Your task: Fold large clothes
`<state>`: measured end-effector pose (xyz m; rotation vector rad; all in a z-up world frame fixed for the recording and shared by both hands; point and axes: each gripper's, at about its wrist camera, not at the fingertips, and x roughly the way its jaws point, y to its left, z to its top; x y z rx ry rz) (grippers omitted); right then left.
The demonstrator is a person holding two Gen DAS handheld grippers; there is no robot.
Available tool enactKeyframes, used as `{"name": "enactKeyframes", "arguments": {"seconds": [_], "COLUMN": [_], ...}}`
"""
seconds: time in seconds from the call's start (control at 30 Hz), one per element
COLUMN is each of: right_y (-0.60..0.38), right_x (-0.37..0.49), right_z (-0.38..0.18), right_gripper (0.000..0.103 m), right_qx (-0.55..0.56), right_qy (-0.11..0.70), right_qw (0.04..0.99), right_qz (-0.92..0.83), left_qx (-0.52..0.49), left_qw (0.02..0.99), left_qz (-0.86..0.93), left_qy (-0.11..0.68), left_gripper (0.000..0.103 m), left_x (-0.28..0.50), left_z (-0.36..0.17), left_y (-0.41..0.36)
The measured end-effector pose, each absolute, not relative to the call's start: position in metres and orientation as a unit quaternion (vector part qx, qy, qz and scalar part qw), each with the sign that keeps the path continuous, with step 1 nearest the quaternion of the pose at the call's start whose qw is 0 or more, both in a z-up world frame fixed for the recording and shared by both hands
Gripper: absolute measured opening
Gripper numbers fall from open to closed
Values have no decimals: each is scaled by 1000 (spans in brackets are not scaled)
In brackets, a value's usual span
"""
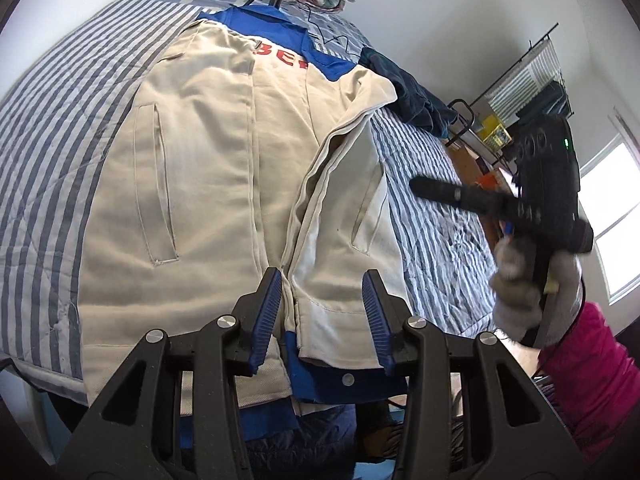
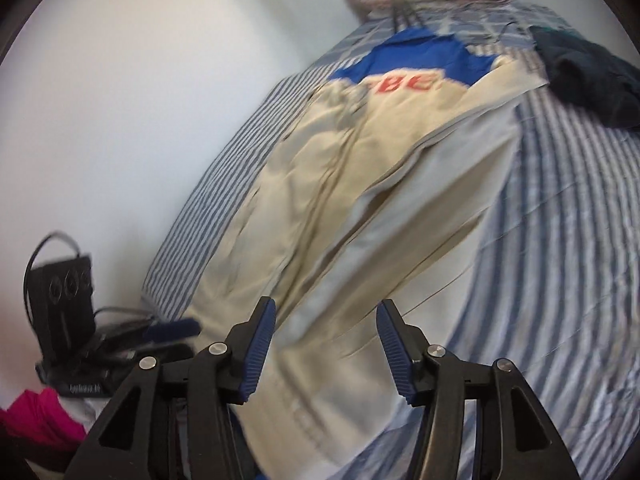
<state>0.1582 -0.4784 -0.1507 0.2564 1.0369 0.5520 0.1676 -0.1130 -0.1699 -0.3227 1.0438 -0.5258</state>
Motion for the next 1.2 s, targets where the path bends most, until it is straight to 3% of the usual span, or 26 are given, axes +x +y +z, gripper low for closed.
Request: {"name": "enactKeyframes", "arguments": {"seconds": [0.07,0.13,0.5,0.8,0.87,0.93,1.03,1.1,1.2], "right_y": [-491,-506,-572,-562,-556,-549,-538,-528,-516], "right_x": [169,183,287,339,346,354,361,363,367], "right_z": [-146,-143,-158,-181,-184,-186,-186,-180,-168], "right_gripper": [59,69,70,68,64,40,13,3,1], "right_qx": [127,136,278,287,276,261,231,207,192], "right_qy": [476,462,447,480,489,499,511,509,501], "right_qw": [837,848,839,823,822,821,824,831,839], "right_qz": [239,219,139,102,98,92,85,86,88], "left_qx": [-139,-131,-86,-79,-80,-81,-86,-92,-98], "left_qw": [824,824,820,811,810,809,809,808,808], "left_qz": [-245,-245,-256,-265,-267,-268,-269,-272,-273], "left_qy": [491,494,505,516,517,517,515,514,513], "left_gripper": [42,42,42,42,42,42,42,42,42], "left_x": [167,167,168,166,165,164,163,163,161], "left_z": [-171,-174,-186,-194,-195,-194,-193,-192,-190], "left_y": [-116,-119,-139,-146,-146,-145,-143,-140,-136]}}
